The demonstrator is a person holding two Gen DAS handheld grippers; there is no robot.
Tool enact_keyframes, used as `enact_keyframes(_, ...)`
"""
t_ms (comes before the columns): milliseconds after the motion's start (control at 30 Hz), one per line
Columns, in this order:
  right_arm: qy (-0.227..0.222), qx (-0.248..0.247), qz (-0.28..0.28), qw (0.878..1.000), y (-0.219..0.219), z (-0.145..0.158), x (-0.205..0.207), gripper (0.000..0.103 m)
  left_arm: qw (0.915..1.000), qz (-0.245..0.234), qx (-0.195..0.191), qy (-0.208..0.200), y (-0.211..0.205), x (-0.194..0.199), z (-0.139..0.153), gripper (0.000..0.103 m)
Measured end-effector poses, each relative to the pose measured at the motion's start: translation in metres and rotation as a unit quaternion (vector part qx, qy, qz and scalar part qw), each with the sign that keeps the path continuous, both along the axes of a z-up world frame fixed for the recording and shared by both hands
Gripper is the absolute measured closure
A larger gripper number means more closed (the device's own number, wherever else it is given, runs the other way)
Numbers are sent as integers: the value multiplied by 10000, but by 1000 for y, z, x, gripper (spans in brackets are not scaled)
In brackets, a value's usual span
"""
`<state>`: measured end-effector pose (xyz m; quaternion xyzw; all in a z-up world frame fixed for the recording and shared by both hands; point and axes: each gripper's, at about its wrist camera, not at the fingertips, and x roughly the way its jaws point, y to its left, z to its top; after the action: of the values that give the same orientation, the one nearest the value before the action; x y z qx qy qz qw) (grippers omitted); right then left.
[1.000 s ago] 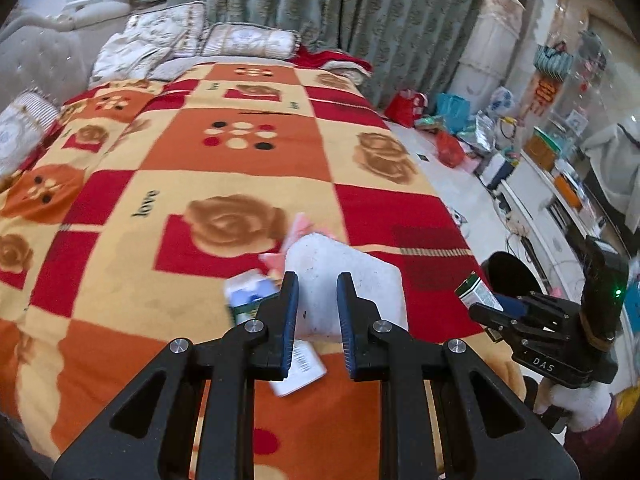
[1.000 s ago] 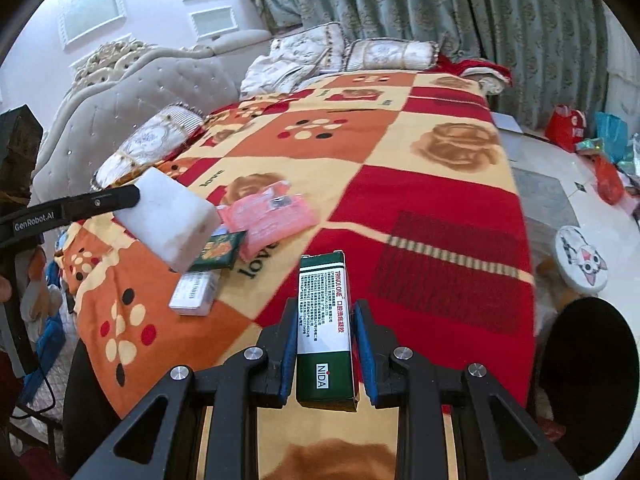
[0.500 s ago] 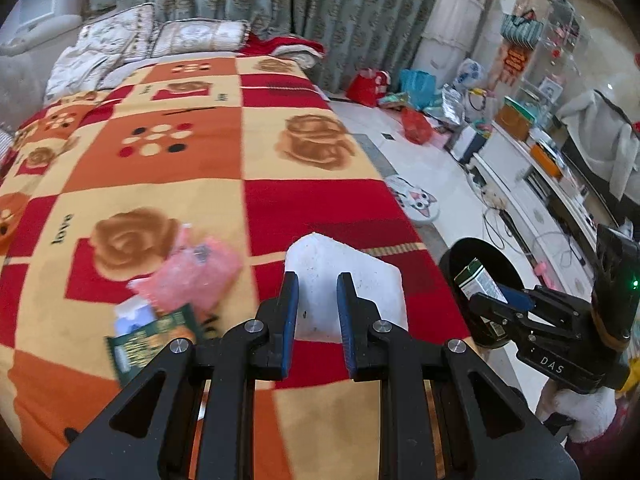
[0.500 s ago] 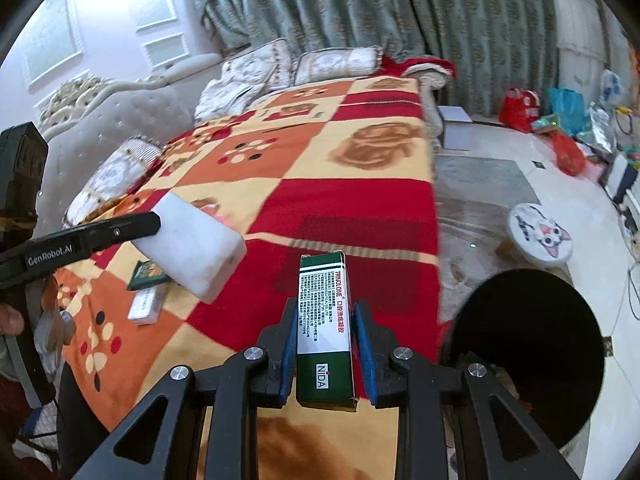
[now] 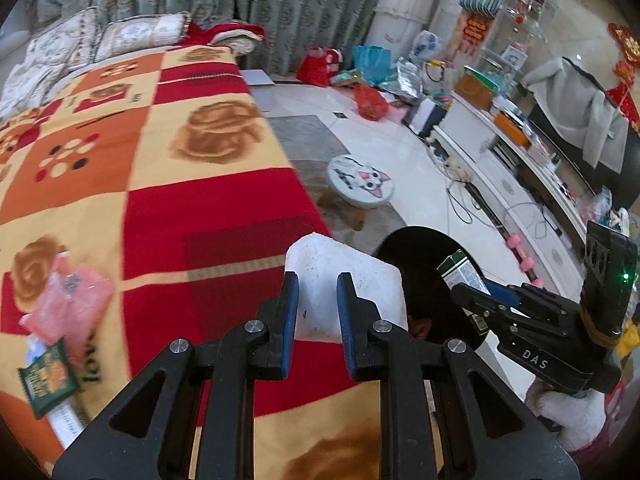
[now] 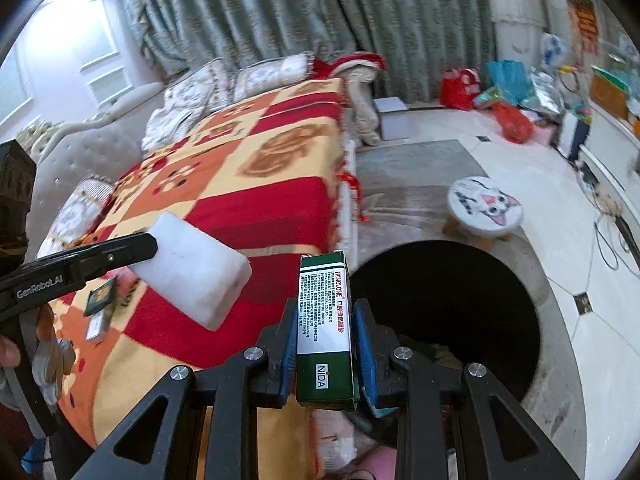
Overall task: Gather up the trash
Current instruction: 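Carry the foam block and green box over the black trash bin, then open both tools to drop the foam block and green box into the bin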
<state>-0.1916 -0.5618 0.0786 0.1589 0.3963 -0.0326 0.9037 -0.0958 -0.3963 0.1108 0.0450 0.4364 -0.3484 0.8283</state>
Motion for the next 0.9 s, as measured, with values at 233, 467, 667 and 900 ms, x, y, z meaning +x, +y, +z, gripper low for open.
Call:
enact_keyframes(233,101,22,-381,9992,-35,-7,-7,77,9997,-227,-3,78,-45,-5,-8,86)
enact_keyframes(467,195,184,-698,9972,-58,-18,-13,77,9993,-358,62,130,-78,-12,-19,85)
enact_keyframes(667,251,253,-824,9960,-62,-22,-13,61,9974,-632,21,354,-90,-17,-25,62)
enact_keyframes(900,283,324,-834,9956,-60,-23,-16,61,9980,-573,80,244,-77,-22,-22,53)
